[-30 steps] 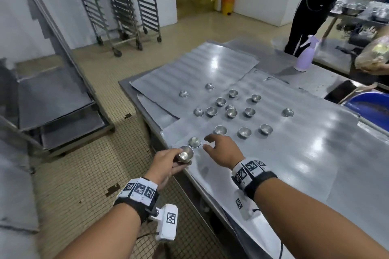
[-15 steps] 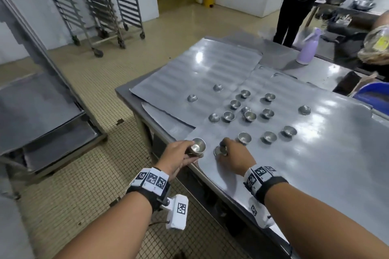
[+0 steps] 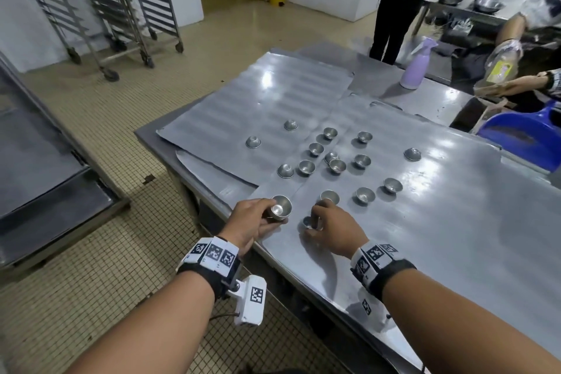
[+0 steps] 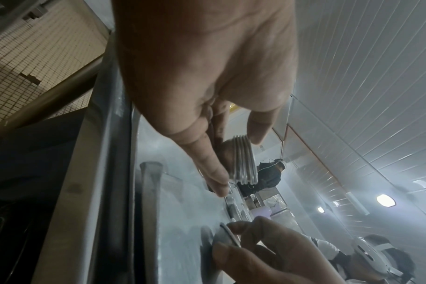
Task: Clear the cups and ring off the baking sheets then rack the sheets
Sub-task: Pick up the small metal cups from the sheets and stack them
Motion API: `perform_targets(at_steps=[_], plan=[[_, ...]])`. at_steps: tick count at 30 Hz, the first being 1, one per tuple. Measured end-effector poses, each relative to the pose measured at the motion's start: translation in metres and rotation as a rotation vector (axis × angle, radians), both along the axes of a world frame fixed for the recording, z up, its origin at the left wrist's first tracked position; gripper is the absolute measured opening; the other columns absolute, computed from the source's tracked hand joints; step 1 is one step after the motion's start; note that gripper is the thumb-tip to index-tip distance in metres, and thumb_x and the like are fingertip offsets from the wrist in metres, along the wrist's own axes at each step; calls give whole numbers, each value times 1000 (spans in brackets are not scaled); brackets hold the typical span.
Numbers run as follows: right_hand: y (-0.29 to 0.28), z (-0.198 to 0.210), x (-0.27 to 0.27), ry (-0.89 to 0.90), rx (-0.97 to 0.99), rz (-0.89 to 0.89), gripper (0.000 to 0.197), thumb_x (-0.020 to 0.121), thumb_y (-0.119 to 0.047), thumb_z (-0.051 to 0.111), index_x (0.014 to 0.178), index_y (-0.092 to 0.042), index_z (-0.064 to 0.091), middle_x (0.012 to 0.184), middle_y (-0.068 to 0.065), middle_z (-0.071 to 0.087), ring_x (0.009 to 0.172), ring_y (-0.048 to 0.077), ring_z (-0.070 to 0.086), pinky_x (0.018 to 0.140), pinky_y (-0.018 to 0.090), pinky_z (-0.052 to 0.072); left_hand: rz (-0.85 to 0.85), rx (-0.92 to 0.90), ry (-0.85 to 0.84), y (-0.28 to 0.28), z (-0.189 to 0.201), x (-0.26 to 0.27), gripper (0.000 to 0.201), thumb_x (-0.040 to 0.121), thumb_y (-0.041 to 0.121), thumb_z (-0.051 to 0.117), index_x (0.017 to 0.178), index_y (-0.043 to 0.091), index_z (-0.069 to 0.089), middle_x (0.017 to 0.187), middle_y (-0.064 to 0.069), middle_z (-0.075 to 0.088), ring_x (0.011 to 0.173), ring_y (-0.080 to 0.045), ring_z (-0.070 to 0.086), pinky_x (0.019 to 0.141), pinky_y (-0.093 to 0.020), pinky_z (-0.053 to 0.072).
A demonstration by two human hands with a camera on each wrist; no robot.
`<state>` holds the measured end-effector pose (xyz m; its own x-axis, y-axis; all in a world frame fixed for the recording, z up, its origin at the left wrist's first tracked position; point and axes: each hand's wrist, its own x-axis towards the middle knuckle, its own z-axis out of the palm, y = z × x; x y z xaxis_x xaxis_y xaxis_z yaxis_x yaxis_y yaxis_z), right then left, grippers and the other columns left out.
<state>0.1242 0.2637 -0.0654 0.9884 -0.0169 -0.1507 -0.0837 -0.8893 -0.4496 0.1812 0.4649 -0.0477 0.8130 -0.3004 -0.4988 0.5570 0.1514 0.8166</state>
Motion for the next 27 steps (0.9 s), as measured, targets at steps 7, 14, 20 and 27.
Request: perform_targets(at_steps=[7, 14, 20, 27], plan=[[-9, -2, -5, 9, 83, 2, 31, 79, -39, 68, 102, -25, 53, 95, -3, 62, 86, 20, 57, 71, 32, 43, 27, 6, 9, -5, 1, -8, 20, 97, 10, 60, 107, -6, 64, 101, -32, 72, 96, -41, 73, 87, -43, 59], [-13, 4, -10, 62, 44, 33, 43, 84, -41, 66, 121, -18, 64, 122, 4, 59, 110, 26, 59, 87, 36, 48, 59, 12, 7, -9, 2, -15, 18, 97, 7, 59, 105, -9, 64, 101, -33, 71, 96, -40, 73, 85, -40, 59], [-14, 20, -7, -132, 228, -46, 54, 79, -45, 77, 125, -20, 63, 110, 2, 69, 100, 20, 63, 86, 33, 50, 79, 0, 21, -14, -3, -17, 26, 97, 10, 60, 112, -11, 62, 102, -33, 71, 96, -42, 72, 91, -46, 58], [7, 37, -4, -248, 244, 11, 59, 80, -52, 71, 131, -23, 61, 115, -5, 72, 98, 13, 61, 94, 35, 47, 77, -63, 62, -24, -3, -20, 56, 102, 44, 48, 113, -8, 63, 104, -28, 73, 93, -35, 74, 85, -39, 60]])
